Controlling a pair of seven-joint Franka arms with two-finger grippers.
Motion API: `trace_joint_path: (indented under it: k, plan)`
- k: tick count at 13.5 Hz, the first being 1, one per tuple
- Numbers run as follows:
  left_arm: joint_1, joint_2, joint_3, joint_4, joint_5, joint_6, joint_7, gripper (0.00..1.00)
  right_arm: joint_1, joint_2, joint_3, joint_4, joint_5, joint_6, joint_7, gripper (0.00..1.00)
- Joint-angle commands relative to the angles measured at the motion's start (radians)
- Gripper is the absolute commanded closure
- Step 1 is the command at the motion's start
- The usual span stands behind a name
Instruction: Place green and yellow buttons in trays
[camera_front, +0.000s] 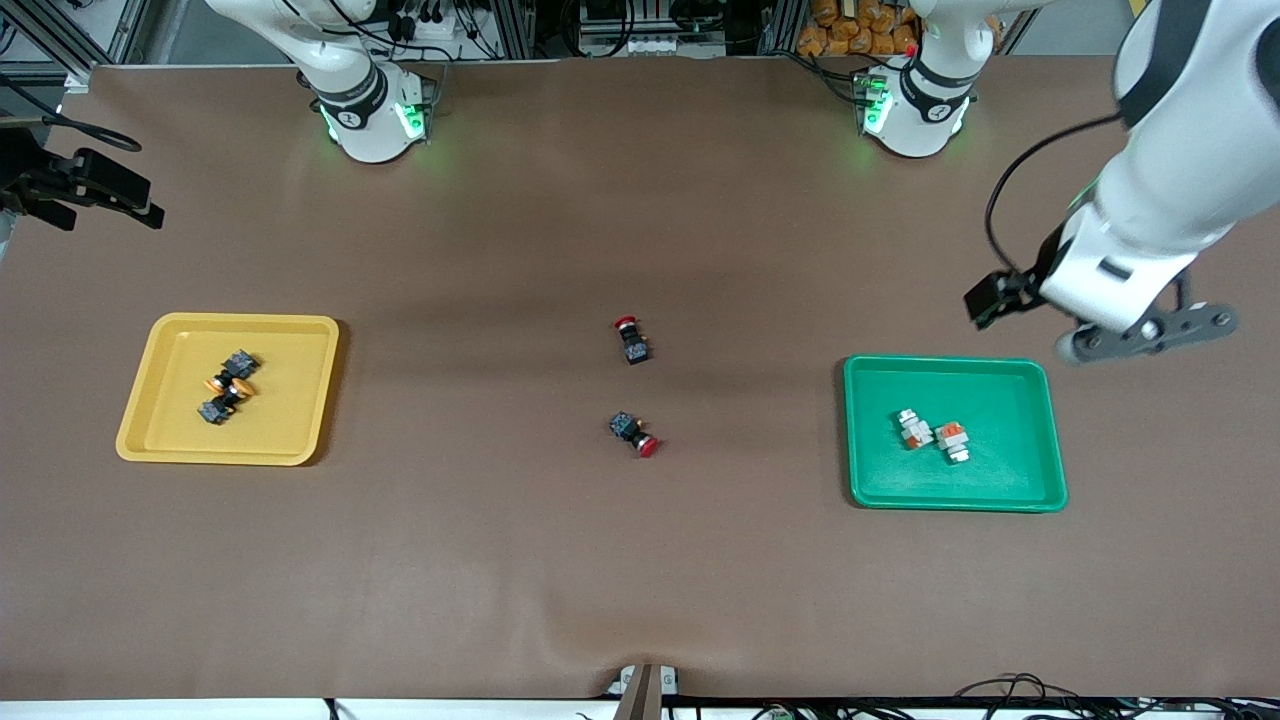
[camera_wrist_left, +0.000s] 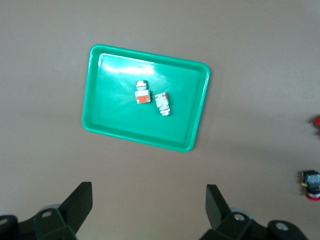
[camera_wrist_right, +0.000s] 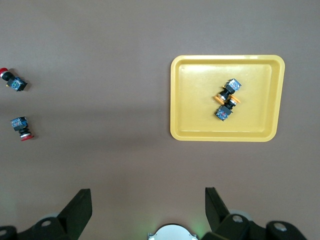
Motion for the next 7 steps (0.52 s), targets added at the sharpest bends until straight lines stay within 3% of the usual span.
trace_joint_path:
  k: [1,7]
  plan:
    - [-0.086,-0.082,0.157,-0.019,-0.088,-0.046,0.06,0.0,-0.016,0.004,0.014,0.019,0.003,0.038,-0.012,0.0]
    - [-0.2,-0.18,0.387,-0.091,-0.153,-0.069,0.276,0.0,-0.023,0.006,0.013,0.011,0.003,0.032,0.002,0.0]
